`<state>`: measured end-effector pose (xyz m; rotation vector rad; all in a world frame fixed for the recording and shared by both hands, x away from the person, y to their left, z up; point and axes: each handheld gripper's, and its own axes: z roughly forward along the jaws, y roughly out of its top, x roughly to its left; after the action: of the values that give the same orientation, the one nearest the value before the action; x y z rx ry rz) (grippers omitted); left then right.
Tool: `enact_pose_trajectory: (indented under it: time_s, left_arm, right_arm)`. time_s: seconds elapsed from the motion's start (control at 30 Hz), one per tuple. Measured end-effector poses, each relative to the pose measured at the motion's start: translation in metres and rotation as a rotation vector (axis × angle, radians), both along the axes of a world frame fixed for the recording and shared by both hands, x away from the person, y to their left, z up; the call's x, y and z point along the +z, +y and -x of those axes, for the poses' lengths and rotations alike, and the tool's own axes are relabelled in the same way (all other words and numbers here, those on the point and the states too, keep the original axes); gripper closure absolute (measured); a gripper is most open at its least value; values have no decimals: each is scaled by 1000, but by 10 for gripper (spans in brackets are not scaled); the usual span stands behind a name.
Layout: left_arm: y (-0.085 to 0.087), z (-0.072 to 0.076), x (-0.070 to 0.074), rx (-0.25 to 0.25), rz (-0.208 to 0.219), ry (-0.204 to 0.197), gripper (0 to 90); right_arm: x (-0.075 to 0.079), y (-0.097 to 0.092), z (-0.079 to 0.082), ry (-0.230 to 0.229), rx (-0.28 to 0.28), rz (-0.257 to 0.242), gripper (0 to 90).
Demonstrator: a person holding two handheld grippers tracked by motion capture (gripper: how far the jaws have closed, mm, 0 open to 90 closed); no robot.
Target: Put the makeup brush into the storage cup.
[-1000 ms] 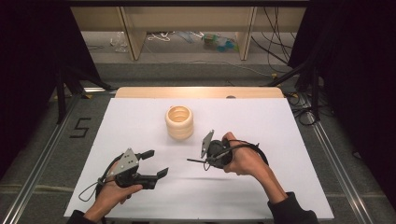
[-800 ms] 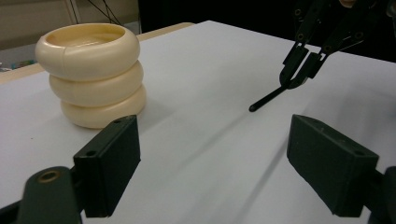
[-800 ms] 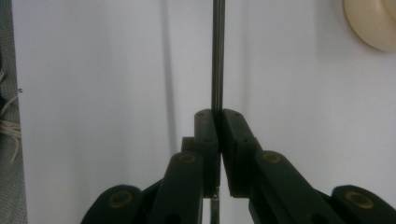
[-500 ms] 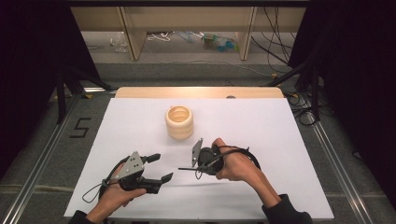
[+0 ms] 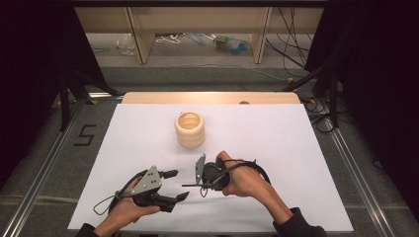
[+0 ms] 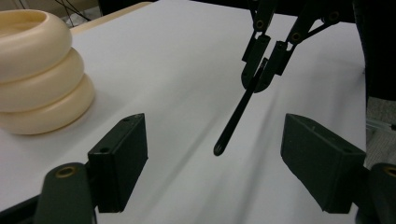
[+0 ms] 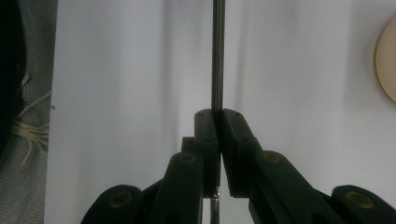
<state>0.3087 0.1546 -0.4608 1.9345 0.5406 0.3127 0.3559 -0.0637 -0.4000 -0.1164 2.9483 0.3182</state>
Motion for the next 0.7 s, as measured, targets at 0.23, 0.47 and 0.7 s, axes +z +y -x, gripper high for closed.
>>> enact_pose_trajectory:
  time_s: [0.23,0.47,0.7]
  left_arm:
    - [-5,4,-1,-31,-58,4,269]
    - [-7,6,-1,-46,-92,12,353]
    - [-9,8,0,-86,-106,25,449]
  right_arm:
    - [-1,7,6,-16,48,-10,854]
    - [0,12,12,-3,51,15,854]
    - [-1,16,17,-8,63,20,854]
